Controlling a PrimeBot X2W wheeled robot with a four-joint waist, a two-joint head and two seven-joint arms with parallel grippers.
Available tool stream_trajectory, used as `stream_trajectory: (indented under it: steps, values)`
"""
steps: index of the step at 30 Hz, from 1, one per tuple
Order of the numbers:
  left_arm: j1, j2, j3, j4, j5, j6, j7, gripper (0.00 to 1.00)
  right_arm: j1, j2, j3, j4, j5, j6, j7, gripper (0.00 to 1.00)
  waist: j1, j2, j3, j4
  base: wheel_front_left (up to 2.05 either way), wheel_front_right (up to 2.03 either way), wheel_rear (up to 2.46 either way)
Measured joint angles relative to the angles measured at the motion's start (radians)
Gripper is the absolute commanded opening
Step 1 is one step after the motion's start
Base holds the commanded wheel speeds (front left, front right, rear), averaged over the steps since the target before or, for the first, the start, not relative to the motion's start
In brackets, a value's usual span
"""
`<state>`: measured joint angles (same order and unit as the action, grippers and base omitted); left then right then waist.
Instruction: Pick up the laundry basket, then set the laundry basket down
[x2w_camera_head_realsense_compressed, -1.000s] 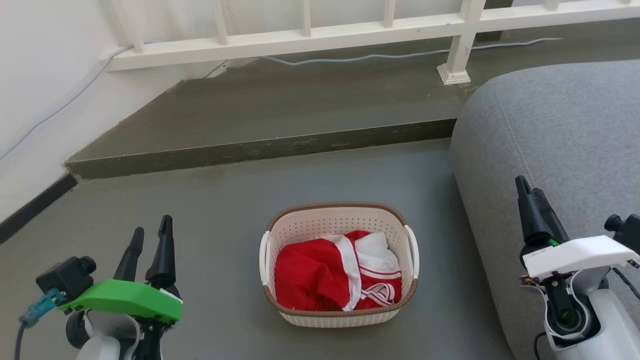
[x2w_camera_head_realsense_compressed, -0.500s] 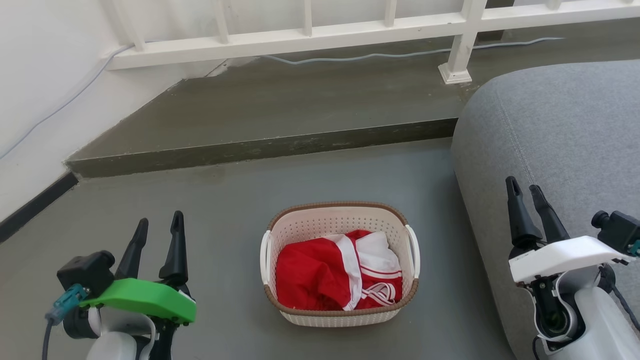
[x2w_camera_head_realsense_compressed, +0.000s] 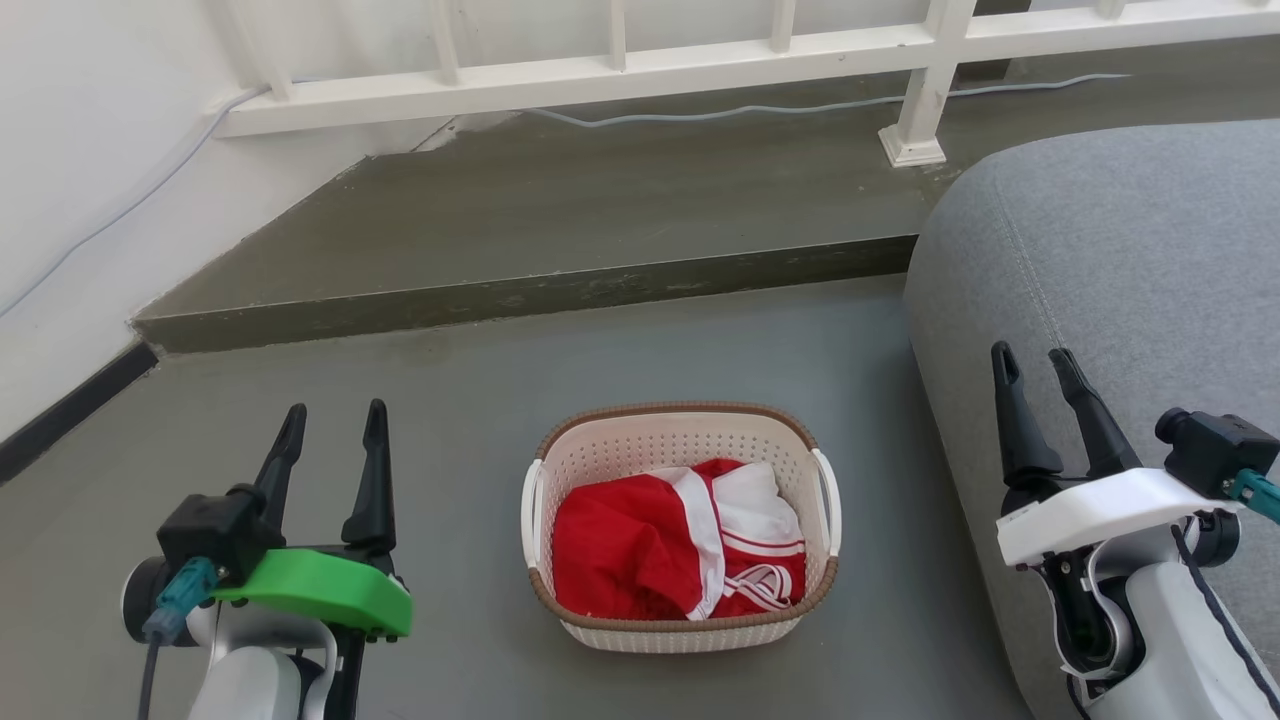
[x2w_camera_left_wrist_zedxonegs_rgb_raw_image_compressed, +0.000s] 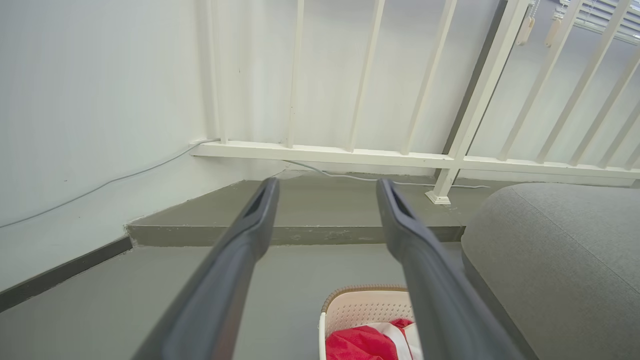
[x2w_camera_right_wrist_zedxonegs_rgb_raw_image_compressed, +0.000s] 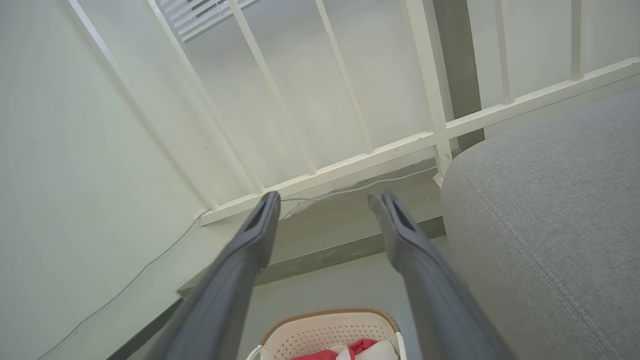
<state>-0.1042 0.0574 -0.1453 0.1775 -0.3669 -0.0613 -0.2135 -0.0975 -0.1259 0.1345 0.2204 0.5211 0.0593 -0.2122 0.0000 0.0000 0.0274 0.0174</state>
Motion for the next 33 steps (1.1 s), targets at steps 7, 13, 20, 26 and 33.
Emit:
stream_trajectory:
  steps: [7, 13, 20, 26, 33]
  values:
    - [-0.001, -0.003, -0.011, -0.009, 0.1, 0.0, -0.029, 1.0, -0.003, 0.002, 0.004, 0.005, -0.091, 0.0, -0.027, 1.0, 0.0, 0.0, 0.003, 0.001, 0.0, 0.0, 0.0]
    - [-0.004, -0.004, -0.012, -0.015, 0.151, 0.0, -0.035, 1.0, -0.018, 0.005, 0.005, 0.008, -0.139, 0.001, -0.04, 1.0, 0.0, 0.0, 0.005, 0.001, 0.0, 0.0, 0.0]
    - [-0.005, -0.007, -0.006, -0.014, 0.151, -0.001, -0.035, 1.0, -0.018, 0.014, -0.006, 0.017, -0.145, 0.002, -0.04, 1.0, 0.0, 0.0, 0.007, 0.0, 0.0, 0.0, 0.0]
    - [-0.005, -0.008, 0.006, -0.013, 0.152, -0.002, -0.035, 1.0, -0.018, 0.025, -0.015, 0.025, -0.151, 0.01, -0.04, 1.0, 0.0, 0.0, 0.008, 0.001, 0.0, 0.0, 0.0]
    - [-0.007, -0.009, 0.011, -0.011, 0.152, -0.009, -0.035, 1.0, -0.018, 0.03, -0.021, 0.033, -0.156, 0.014, -0.04, 1.0, 0.0, 0.0, 0.008, 0.0, 0.0, 0.0, 0.0]
